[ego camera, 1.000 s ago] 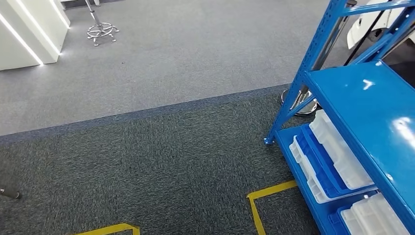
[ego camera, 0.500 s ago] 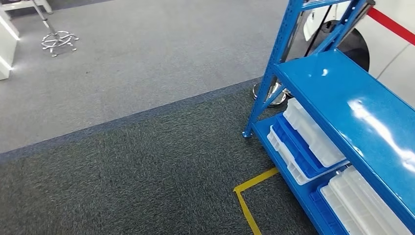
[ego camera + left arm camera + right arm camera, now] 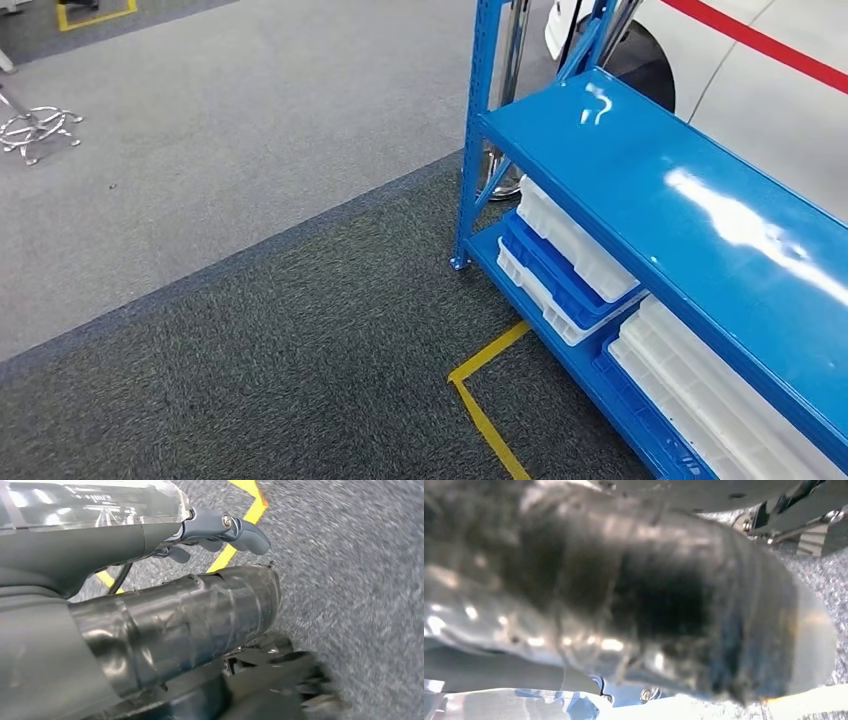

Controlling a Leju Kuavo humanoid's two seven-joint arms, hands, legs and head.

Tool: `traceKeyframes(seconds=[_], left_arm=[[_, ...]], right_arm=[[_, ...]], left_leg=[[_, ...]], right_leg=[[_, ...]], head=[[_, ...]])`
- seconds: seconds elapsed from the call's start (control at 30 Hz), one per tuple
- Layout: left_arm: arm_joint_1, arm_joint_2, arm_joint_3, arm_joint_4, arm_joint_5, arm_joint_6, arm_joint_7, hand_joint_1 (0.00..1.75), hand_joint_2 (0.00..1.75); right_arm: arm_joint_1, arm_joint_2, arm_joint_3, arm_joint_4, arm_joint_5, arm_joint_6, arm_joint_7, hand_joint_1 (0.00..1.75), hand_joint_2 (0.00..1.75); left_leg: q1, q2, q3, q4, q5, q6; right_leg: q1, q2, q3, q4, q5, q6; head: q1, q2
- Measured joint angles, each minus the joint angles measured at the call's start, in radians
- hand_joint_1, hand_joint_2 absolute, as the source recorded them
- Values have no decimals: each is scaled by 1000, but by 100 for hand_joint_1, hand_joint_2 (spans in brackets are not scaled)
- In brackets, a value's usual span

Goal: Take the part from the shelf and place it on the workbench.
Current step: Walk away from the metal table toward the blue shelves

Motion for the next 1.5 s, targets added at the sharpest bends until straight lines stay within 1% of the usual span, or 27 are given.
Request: traceKeyframes(seconds=[0.03, 0.07, 0.13, 0.2, 0.27, 0.33, 0.37, 0.4, 0.5, 0.53, 0.57, 0.6, 0.67, 0.73, 0.77, 0.83, 0.9, 1.0, 1.07, 1.1, 1.13, 1.2, 1.23, 1.3, 1.37, 1.43, 1.5], left_arm=[[2, 0, 0, 0, 0, 0, 0, 0, 0], [3, 0, 0, 0, 0, 0, 0, 0, 0], [4, 0, 0, 0, 0, 0, 0, 0, 0], [5, 1, 0, 0, 0, 0, 0, 0, 0], [4, 2, 0, 0, 0, 0, -1, 0, 0], [0, 1, 1, 0, 0, 0, -1, 0, 0], [-2, 0, 1, 0, 0, -1, -1, 0, 0], [-1, -1, 1, 0, -1, -1, -1, 0, 0], [3, -2, 1, 0, -2, -1, 0, 0, 0], [5, -2, 1, 0, -3, -1, 1, 0, 0], [6, -2, 1, 0, -3, -1, 2, 0, 0], [6, -2, 1, 0, -3, -1, 2, 0, 0], [4, -3, 1, 0, -3, -1, 2, 0, 0], [3, -3, 1, 0, -4, -2, 2, 0, 0], [2, -3, 1, 0, -4, -2, 2, 0, 0], [-2, -3, 1, 0, -4, -2, 2, 0, 0], [-5, -3, 1, 0, -4, -2, 1, 0, 0], [-3, -3, 1, 0, -5, -2, -1, 0, 0], [1, -3, 1, 0, -5, -2, 0, 0, 0], [2, -3, 1, 0, -5, -2, 0, 0, 0], [3, -3, 1, 0, -4, -2, 0, 0, 0], [4, -2, 1, 0, -4, -2, 0, 0, 0], [4, -2, 1, 0, -4, -2, 0, 0, 0], [2, -2, 1, 0, -4, -2, 0, 0, 0], [-1, -2, 1, 0, -5, -2, 0, 0, 0], [-2, -2, 1, 0, -5, -2, 0, 0, 0], [0, -3, 1, 0, -6, -2, 0, 0, 0]], right_arm=[[0, 0, 0, 0, 0, 0, -1, 0, 0], [0, 0, 0, 0, 1, 0, -1, 0, 0], [1, 0, 0, 0, 2, 0, -1, 0, 0], [0, 1, 0, 0, 3, 0, -1, 0, 0], [-1, 3, 0, 1, 3, 2, -1, 0, 0], [1, 3, 0, 1, 4, 3, 0, 0, 0], [3, 3, 0, 1, 4, 3, 1, 0, 0], [3, 3, 0, 2, 4, 3, 2, 0, 0], [1, 2, 0, 2, 5, 3, 5, 0, 0], [0, 2, 0, 2, 5, 3, 5, 0, 0], [0, 2, 0, 2, 6, 4, 5, 0, 0], [1, 2, 0, 2, 6, 5, 5, 0, 0], [3, 1, 0, 2, 7, 6, 5, 0, 0], [1, 0, 0, 2, 8, 8, 5, 0, 0], [1, 0, 0, 2, 8, 10, 5, 0, 0], [1, 0, 0, 2, 8, 12, 5, 0, 0], [3, 0, 0, 2, 9, 13, 5, 0, 0], [0, 0, 0, 2, 9, 13, 5, 0, 0], [0, 0, 0, 2, 10, 13, 5, 0, 0], [1, 0, 0, 2, 10, 14, 5, 0, 0], [1, 0, 0, 2, 11, 14, 5, 0, 0], [1, 0, 0, 2, 11, 14, 5, 0, 0], [0, 0, 0, 2, 11, 14, 5, 0, 0], [-1, 1, 0, 2, 11, 14, 5, 0, 0], [2, 0, 0, 2, 11, 15, 5, 0, 0], [4, 0, 0, 2, 12, 17, 5, 0, 0], [2, 0, 0, 2, 12, 18, 6, 0, 0]], left_leg=[[0, -4, -25, 51, -13, 0], [0, -6, -37, 69, -6, 1], [0, -17, -8, -13, 64, 10], [0, -65, 44, -148, 130, 23], [-3, -96, 66, -208, 146, 30], [-4, -80, 70, -217, 149, 34], [-1, -68, 74, -225, 154, 39], [2, -54, 77, -234, 161, 44], [3, -9, 78, -244, 168, 53], [2, 8, 77, -242, 166, 53], [1, 23, 77, -241, 164, 53], [1, 37, 78, -239, 161, 52], [1, 60, 82, -234, 153, 46], [-4, 78, 86, -226, 143, 35], [-7, 85, 87, -224, 139, 28], [-8, 100, 95, -224, 134, 18], [-4, 82, 94, -207, 116, 6], [1, 13, 29, -64, 27, -4], [2, -1, -20, 37, -4, -4], [2, -5, -25, 43, 10, -2], [2, -10, -12, 9, 42, 1], [2, -40, 40, -114, 114, 10], [1, -58, 61, -166, 133, 14], [-1, -75, 74, -204, 134, 18], [-1, -61, 75, -210, 140, 26], [2, -38, 76, -218, 149, 40], [1, -12, 74, -222, 153, 50]], right_leg=[[1, 14, 0, 1, 0, -1], [2, 28, 0, 1, 0, -1], [3, 57, 4, 2, 0, -1], [4, 83, 4, 4, 1, 2], [1, 105, -2, 5, 4, 13], [-2, 126, -7, 1, 9, 29], [-1, 120, -10, 4, 6, 35], [1, 99, -20, 22, -9, 40], [0, 14, -98, 186, -101, 50], [-2, 4, -124, 240, -120, 55], [-4, -2, -136, 267, -122, 58], [-6, -7, -128, 256, -105, 61], [-8, -35, -60, 134, -42, 62], [-4, -73, -3, 27, -6, 52], [-1, -82, 6, 7, -5, 45], [2, -65, 4, 5, -6, 32], [-2, -45, 4, 0, -2, 21], [-4, -14, 1, -3, 4, 9], [-1, 12, -3, 0, 5, 6], [-1, 26, -3, 2, 5, 6], [-1, 42, -3, 3, 5, 6], [-1, 68, -2, 6, 5, 8], [0, 79, -4, 9, 6, 12], [-2, 97, -10, 10, 10, 24], [-3, 108, -16, 9, 15, 37], [-1, 71, -31, 39, -7, 47], [-1, 17, -78, 142, -70, 54]], head=[[0, 0], [0, 0], [0, 0], [1, 0], [0, 0], [0, 0], [1, 0], [2, 0], [8, 0], [8, 0], [8, 0], [8, 0], [8, 0], [7, 0], [7, 0], [6, 0], [6, 0], [5, 0], [5, 0], [5, 0], [5, 0], [5, 0], [5, 0], [5, 0], [5, 0], [7, 0], [9, 0]])
